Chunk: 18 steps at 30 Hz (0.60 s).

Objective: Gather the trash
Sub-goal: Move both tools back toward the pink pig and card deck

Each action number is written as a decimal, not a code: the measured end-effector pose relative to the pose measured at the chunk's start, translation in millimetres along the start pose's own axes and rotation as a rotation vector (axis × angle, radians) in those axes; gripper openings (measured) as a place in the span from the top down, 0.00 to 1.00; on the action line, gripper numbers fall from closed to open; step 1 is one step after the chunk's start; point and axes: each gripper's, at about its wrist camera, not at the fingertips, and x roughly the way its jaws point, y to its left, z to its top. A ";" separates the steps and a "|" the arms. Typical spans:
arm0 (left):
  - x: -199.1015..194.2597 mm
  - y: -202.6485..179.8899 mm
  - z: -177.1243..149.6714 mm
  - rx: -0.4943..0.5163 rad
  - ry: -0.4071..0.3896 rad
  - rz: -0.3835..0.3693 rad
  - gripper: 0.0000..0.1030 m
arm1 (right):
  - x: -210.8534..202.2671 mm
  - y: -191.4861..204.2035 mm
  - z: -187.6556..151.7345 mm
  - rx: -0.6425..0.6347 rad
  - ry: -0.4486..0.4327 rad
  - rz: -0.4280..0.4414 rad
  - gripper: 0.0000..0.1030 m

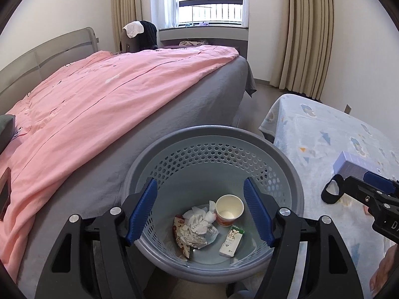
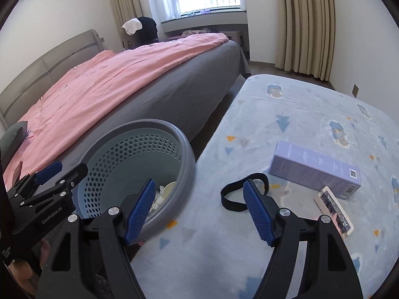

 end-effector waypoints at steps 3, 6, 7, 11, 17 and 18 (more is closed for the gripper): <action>-4.6 -13.1 0.7 0.015 -0.009 -0.023 0.33 | -9.7 -16.3 -3.9 0.027 -0.008 -0.024 0.30; -7.1 -29.2 1.2 0.034 -0.013 -0.046 0.33 | -19.4 -32.6 -6.3 0.047 -0.018 -0.050 0.30; -8.0 -34.6 0.8 0.041 -0.015 -0.052 0.33 | -22.7 -38.3 -7.0 0.052 -0.020 -0.061 0.30; -10.9 -53.8 -0.2 0.063 -0.016 -0.083 0.33 | -34.6 -63.5 -9.6 0.077 -0.032 -0.101 0.29; -11.7 -75.4 -1.1 0.078 -0.009 -0.123 0.33 | -45.7 -104.4 -15.8 0.118 -0.023 -0.163 0.29; -11.6 -80.5 -1.3 0.084 -0.008 -0.129 0.33 | -47.9 -112.0 -17.6 0.122 -0.020 -0.176 0.29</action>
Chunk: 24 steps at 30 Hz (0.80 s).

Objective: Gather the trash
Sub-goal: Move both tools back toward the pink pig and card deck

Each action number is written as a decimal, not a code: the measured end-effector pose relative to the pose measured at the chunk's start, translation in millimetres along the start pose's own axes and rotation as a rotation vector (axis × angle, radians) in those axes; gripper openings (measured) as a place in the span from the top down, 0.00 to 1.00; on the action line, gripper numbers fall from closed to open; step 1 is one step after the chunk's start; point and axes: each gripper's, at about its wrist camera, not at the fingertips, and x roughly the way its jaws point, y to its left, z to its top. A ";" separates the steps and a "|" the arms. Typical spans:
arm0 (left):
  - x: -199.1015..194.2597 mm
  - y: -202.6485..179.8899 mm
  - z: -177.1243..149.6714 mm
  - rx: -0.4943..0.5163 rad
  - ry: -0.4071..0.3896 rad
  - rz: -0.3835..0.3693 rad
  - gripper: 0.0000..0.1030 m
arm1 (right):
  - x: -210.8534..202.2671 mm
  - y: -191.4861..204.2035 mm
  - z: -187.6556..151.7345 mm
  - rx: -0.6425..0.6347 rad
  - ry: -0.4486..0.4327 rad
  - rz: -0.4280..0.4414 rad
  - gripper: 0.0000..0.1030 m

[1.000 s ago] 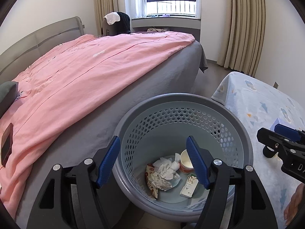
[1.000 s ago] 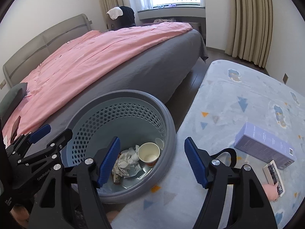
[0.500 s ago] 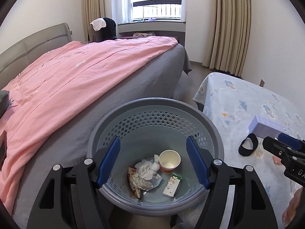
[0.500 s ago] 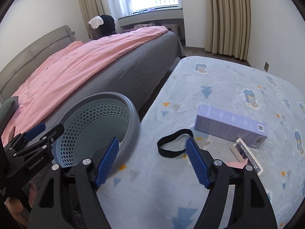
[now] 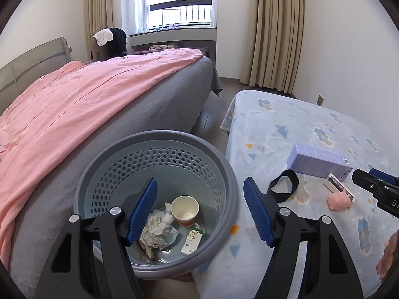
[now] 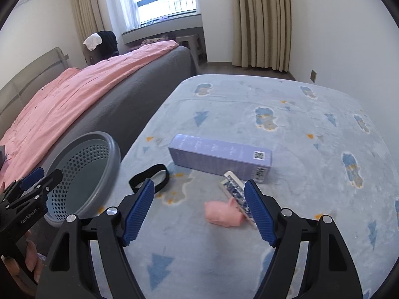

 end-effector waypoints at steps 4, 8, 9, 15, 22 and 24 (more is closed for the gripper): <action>2.6 -14.6 0.5 0.017 0.004 -0.023 0.33 | 0.6 -24.3 -1.4 0.004 0.016 -0.047 0.29; 5.5 -29.3 0.9 0.032 0.008 -0.043 0.33 | 6.0 -49.2 -6.7 0.025 0.042 -0.075 0.29; 6.2 -31.8 0.6 0.034 0.010 -0.046 0.33 | 8.9 -54.7 -8.2 0.031 0.051 -0.080 0.29; 9.7 -46.0 -1.3 0.054 0.020 -0.061 0.33 | 25.3 -67.5 -20.4 0.016 0.098 -0.105 0.29; 13.7 -53.1 -2.7 0.067 0.031 -0.067 0.33 | 40.7 -60.0 -28.7 -0.041 0.133 -0.126 0.29; 15.7 -54.1 -2.7 0.067 0.036 -0.069 0.33 | 42.8 -55.3 -30.1 -0.058 0.137 -0.128 0.29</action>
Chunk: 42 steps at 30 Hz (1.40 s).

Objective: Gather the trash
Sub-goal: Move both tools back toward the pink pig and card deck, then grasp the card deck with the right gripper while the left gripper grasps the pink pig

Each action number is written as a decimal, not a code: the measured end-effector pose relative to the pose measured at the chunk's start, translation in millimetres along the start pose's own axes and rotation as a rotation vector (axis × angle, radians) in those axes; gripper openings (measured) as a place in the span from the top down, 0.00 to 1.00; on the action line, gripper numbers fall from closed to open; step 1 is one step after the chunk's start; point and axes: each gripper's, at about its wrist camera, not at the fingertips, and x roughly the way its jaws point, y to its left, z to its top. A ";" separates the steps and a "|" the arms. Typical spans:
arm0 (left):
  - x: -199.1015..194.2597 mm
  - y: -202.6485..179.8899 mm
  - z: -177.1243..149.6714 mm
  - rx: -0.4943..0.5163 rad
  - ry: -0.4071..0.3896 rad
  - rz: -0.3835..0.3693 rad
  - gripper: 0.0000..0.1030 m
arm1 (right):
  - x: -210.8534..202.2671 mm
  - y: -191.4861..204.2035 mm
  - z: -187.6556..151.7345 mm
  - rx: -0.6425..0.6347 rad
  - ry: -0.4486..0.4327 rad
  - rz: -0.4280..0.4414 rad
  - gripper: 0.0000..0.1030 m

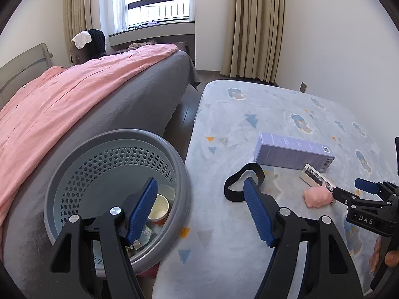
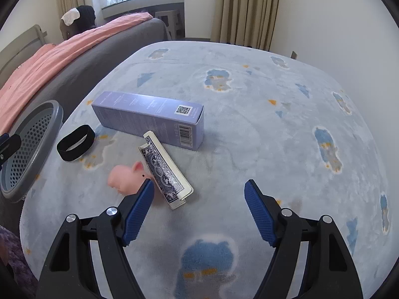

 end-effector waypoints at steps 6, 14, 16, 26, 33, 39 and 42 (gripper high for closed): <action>2.6 -3.1 1.5 0.007 0.006 -0.006 0.33 | -1.4 8.0 -1.1 -0.009 -0.003 0.014 0.29; 4.2 -7.0 0.8 0.016 0.007 -0.007 0.33 | -5.3 12.1 0.9 -0.018 -0.003 0.045 0.29; 4.2 -7.0 0.8 0.015 0.007 -0.008 0.33 | -9.1 13.8 0.1 -0.014 -0.003 0.071 0.29; 6.7 -10.1 -0.4 0.021 0.013 -0.010 0.33 | -19.2 11.9 0.1 -0.004 -0.025 0.092 0.29; 10.0 -13.2 -0.1 0.022 0.020 -0.012 0.33 | -9.1 -5.2 4.7 0.010 -0.022 0.064 0.29; 12.4 -18.7 -0.9 0.032 0.024 -0.013 0.33 | 10.7 0.8 5.5 -0.048 0.013 0.046 0.29; 13.0 -19.4 -1.1 0.033 0.028 -0.014 0.33 | 18.1 5.5 4.9 -0.071 0.029 0.044 0.29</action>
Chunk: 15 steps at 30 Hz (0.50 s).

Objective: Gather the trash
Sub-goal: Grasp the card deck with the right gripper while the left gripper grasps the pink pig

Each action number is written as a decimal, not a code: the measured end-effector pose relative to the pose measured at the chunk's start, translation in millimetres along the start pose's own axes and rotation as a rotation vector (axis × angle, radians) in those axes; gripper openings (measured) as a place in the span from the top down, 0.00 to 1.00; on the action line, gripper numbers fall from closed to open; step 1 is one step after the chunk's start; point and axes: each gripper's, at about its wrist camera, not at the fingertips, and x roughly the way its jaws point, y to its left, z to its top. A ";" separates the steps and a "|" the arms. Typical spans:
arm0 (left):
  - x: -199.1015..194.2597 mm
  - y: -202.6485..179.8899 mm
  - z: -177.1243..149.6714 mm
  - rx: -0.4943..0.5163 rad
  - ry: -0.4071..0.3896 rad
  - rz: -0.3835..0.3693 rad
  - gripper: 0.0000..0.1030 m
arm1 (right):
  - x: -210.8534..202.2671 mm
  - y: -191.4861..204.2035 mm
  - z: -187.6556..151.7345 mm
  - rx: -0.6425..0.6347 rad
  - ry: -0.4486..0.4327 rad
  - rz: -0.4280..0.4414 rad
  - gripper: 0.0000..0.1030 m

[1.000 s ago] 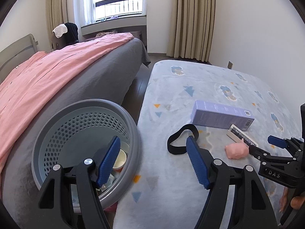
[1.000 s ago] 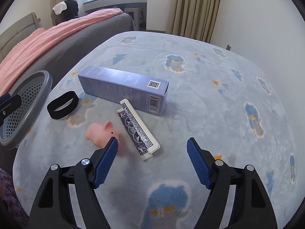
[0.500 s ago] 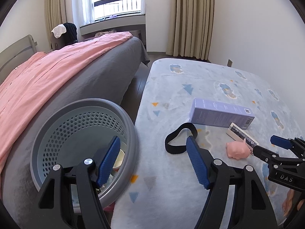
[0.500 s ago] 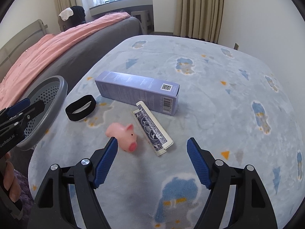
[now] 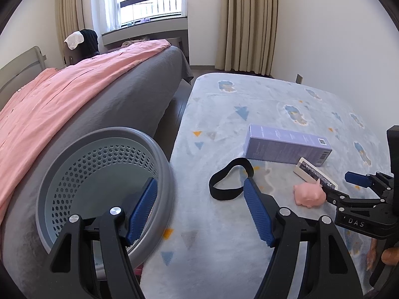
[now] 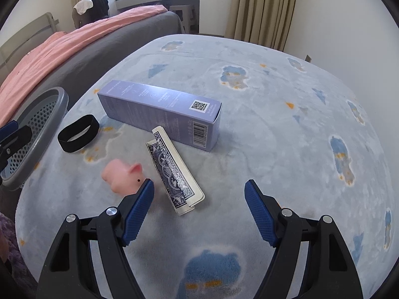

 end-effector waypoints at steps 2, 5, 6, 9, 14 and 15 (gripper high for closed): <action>0.8 0.0 -0.2 0.000 0.003 -0.001 0.33 | 1.2 2.0 1.0 -0.007 -0.006 -0.001 0.30; 1.1 0.1 -0.3 -0.001 0.005 -0.003 0.33 | 2.1 2.3 3.6 -0.003 -0.016 0.002 0.30; 1.1 0.1 -0.6 0.000 0.004 -0.002 0.33 | 2.9 2.4 4.4 -0.001 -0.018 0.004 0.30; 1.7 -0.1 -0.4 0.000 0.003 -0.002 0.33 | 4.3 3.2 7.3 0.000 -0.023 0.011 0.30; 2.1 -0.5 -0.6 0.001 0.005 -0.001 0.33 | 6.2 3.5 12.6 -0.004 -0.022 0.031 0.34; 2.2 -0.3 -0.6 0.002 0.006 0.000 0.33 | 6.5 3.2 13.0 -0.004 -0.018 0.037 0.36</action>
